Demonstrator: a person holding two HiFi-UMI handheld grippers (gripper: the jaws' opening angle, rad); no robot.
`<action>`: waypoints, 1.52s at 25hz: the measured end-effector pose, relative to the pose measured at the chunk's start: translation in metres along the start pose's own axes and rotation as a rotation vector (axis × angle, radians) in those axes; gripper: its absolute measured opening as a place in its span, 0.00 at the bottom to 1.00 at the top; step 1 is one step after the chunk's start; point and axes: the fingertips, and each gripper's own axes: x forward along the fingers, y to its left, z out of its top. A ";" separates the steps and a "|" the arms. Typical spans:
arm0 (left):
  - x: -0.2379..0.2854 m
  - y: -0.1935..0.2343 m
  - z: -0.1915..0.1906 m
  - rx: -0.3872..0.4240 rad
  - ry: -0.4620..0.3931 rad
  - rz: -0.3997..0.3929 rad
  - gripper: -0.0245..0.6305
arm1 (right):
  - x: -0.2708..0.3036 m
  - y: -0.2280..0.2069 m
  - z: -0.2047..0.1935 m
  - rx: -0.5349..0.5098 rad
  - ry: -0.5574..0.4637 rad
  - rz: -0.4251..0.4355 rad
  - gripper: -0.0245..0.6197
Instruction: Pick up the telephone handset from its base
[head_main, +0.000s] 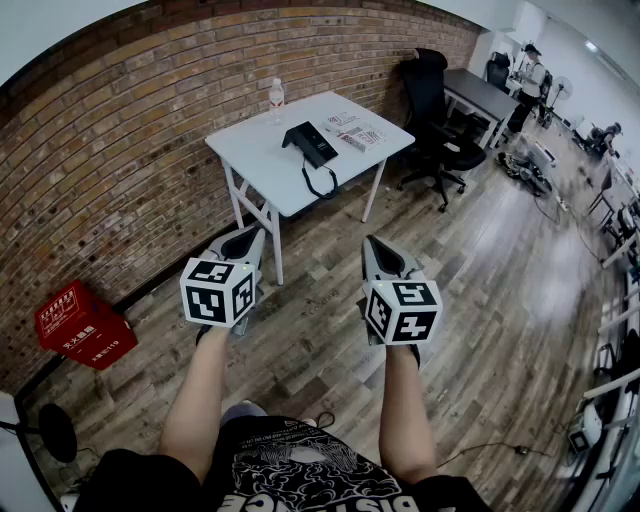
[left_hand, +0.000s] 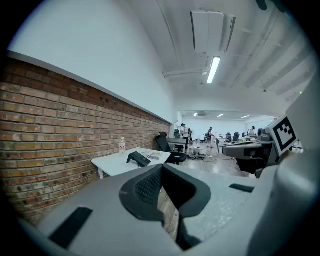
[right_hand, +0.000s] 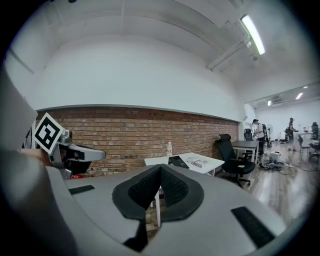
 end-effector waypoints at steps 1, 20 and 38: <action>0.002 -0.002 0.000 -0.001 0.000 -0.004 0.05 | 0.001 -0.002 0.000 0.003 -0.002 -0.002 0.04; 0.050 -0.004 -0.001 -0.019 0.012 -0.053 0.12 | 0.025 -0.020 -0.009 -0.002 0.021 -0.006 0.04; 0.184 0.081 0.019 -0.067 0.028 -0.084 0.26 | 0.170 -0.061 0.006 -0.013 0.084 -0.028 0.04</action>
